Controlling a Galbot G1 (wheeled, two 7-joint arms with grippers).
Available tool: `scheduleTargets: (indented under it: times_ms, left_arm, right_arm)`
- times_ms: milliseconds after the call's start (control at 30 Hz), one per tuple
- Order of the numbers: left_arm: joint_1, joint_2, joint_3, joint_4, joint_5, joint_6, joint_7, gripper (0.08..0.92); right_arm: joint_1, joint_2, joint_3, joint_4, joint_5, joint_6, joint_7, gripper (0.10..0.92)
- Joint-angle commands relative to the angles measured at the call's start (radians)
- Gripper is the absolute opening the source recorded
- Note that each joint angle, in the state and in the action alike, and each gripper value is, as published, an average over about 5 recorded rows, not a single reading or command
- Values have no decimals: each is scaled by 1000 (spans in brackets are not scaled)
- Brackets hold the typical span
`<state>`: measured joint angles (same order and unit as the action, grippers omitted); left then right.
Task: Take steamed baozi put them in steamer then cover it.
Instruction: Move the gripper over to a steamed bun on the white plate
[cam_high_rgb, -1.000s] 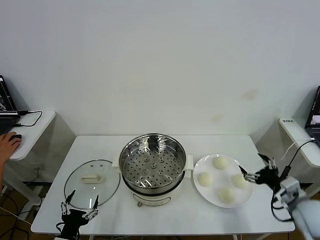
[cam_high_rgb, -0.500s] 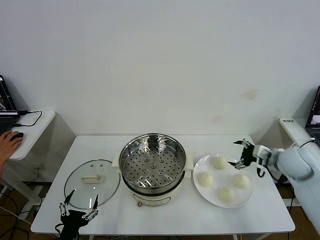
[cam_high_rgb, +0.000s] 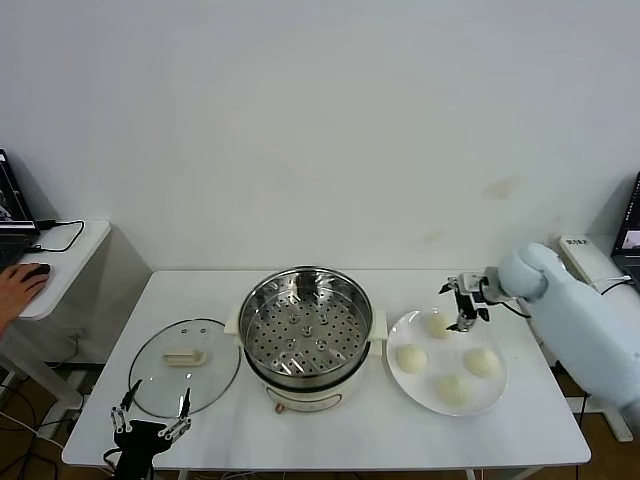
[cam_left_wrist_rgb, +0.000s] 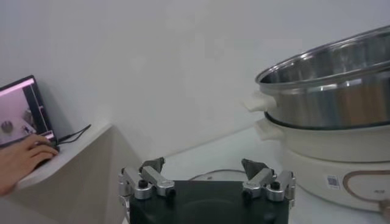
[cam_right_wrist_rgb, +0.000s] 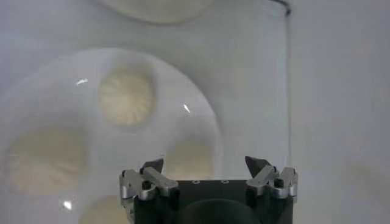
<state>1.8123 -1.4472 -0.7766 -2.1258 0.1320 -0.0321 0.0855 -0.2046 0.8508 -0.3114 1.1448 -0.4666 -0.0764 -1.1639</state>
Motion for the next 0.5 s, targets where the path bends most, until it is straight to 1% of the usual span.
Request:
scheduleTargets:
  times_ms: [33,367,500]
  left_arm:
    - [4,-3,-6,-5,3,1,1,823]
    - [-1,-1,-6,13,4,0,5,823]
    - [-2,-1,-3,15,4,0,9,823]
  right_arm:
    - [109,66,-116,-151,-72,56,-37,823]
    - [64,80,-93,-171,-86,19,4,823]
    - [53,84,-89,-174,-65,4,15,823]
